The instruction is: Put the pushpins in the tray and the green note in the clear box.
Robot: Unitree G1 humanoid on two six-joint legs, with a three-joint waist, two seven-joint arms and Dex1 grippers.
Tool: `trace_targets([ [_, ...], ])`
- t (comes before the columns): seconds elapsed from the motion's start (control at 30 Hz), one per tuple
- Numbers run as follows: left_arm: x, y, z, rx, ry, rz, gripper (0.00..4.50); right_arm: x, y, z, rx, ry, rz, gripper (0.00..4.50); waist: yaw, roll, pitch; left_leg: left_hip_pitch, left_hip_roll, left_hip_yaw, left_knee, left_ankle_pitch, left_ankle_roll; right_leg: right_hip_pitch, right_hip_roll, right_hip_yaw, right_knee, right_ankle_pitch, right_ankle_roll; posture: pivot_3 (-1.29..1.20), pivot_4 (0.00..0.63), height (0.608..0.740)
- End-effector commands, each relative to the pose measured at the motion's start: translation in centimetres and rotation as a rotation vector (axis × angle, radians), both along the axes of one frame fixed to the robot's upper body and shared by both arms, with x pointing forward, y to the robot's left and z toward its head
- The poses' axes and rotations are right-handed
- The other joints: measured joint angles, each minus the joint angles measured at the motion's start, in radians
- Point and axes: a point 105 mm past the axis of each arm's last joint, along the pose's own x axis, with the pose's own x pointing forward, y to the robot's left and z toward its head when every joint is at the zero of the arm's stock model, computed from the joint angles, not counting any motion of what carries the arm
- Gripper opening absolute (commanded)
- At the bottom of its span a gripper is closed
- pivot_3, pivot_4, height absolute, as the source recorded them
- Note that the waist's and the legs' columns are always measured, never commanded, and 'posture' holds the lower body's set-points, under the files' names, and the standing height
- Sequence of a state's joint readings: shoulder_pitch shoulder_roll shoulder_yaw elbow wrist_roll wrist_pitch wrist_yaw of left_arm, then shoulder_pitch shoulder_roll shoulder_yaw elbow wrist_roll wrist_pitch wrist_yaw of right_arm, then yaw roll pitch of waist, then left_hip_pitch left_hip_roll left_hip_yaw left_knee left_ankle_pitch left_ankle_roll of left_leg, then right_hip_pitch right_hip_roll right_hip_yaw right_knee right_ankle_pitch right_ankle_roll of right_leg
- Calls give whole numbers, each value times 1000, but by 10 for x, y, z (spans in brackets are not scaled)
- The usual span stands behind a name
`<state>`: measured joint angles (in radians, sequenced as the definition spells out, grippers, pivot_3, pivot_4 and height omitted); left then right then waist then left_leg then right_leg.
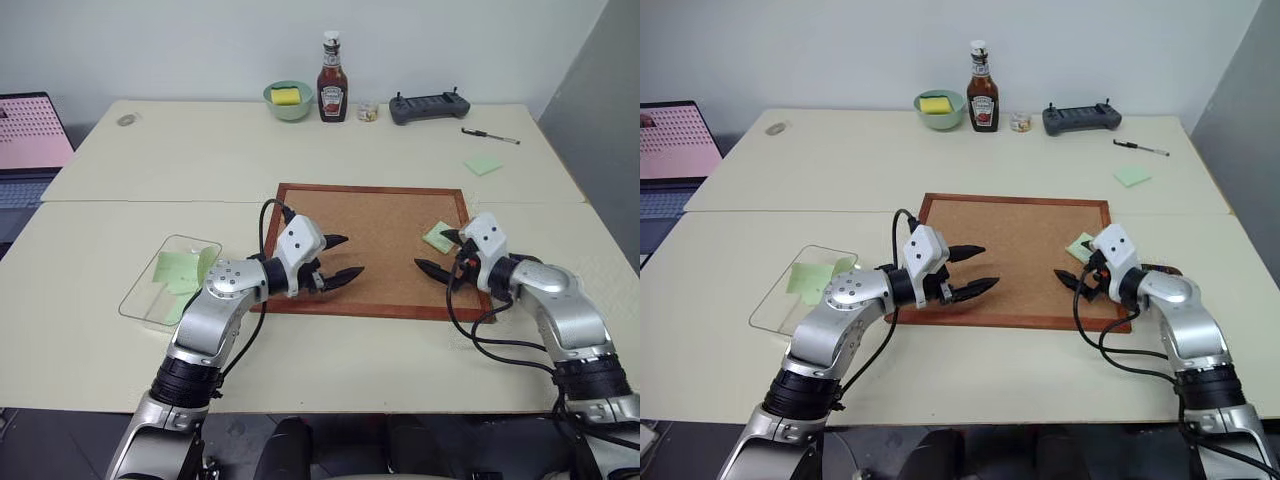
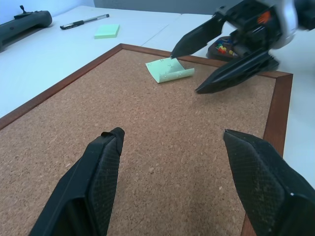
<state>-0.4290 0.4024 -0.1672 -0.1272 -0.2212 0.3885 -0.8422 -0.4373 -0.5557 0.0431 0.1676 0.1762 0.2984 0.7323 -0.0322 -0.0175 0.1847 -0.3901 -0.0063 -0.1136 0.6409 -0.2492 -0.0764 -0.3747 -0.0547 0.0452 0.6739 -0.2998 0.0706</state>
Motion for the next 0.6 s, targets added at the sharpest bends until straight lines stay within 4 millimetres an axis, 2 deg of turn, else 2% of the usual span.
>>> trace_targets([
  [0.03, -6, -6, 12, -8, -48, -30, 3463, 13, -6, 7, -24, -56, -13, 3530, 0, 0, 0, 0, 0, 0, 0, 0, 0, 0, 0, 0, 0, 0, 0, 0, 150, 740],
  [0.3, -6, -5, 10, 2, -53, -29, 3463, 16, -11, 7, -34, -66, -13, 1944, 0, 0, 0, -1, 0, 0, 0, 0, 0, -1, 0, 0, 0, 0, 0, 0, 150, 740],
  [0.6, -5, -7, 8, 15, -63, -37, 3463, 14, -8, 7, -58, -79, 17, 29, 0, 0, 0, 0, 0, 0, 0, 0, 0, -1, 0, 0, 1, 0, 0, 0, 150, 740],
])
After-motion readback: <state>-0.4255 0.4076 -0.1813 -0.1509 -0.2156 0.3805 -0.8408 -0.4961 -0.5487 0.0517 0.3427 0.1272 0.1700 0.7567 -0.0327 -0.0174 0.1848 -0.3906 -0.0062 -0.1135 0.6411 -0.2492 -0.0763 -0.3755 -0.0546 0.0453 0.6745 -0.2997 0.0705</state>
